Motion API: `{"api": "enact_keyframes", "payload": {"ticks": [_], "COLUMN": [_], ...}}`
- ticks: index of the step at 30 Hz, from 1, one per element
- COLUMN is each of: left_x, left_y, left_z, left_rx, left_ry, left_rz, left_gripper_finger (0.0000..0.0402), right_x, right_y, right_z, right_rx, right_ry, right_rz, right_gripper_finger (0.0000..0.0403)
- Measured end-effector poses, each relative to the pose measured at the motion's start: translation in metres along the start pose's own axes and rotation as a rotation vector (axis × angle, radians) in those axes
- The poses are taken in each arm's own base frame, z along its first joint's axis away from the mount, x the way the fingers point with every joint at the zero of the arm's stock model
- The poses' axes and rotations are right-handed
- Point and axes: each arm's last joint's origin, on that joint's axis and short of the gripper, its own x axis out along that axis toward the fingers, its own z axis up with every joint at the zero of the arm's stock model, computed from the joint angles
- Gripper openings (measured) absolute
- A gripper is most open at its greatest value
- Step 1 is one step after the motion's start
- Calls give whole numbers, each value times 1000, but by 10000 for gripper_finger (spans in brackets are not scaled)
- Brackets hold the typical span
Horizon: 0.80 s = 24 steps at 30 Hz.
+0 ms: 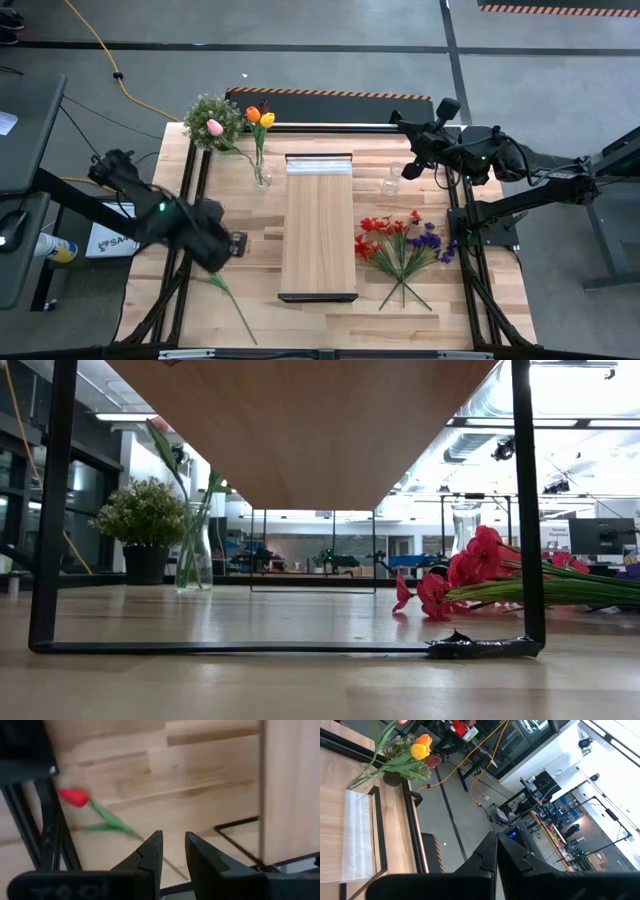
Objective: Pick and place flowers into a vace then onto a shelf
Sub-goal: Put the red tulip into the left transparent vase
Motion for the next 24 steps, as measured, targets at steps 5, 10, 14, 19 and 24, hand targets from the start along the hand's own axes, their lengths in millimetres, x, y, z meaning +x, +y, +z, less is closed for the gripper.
{"api": "enact_keyframes", "payload": {"ticks": [5, 10, 14, 19, 24], "left_x": [17, 44, 63, 82, 97], "left_y": [-4, -11, -20, -28, -33], "left_z": [-35, -66, -78, -89, -98], "left_rx": [-94, -147, -153, -165, -183], "left_ry": [-41, -55, -59, -52, -29], "left_rz": [57, 175, 234, 289, 343], "left_gripper_finger": [117, 117, 117, 117, 117], "right_x": [0, 0, 0, 0, 0], "right_y": [1, 2, 2, 2, 2], "right_z": [1, 2, 2, 2, 2], "right_rx": [0, 2, 2, 2, 24], "right_ry": [-20, -47, -51, -51, -50], "right_rz": [26, 56, 61, 61, 64], "right_gripper_finger": [0, 0, 0, 0, 0]}}
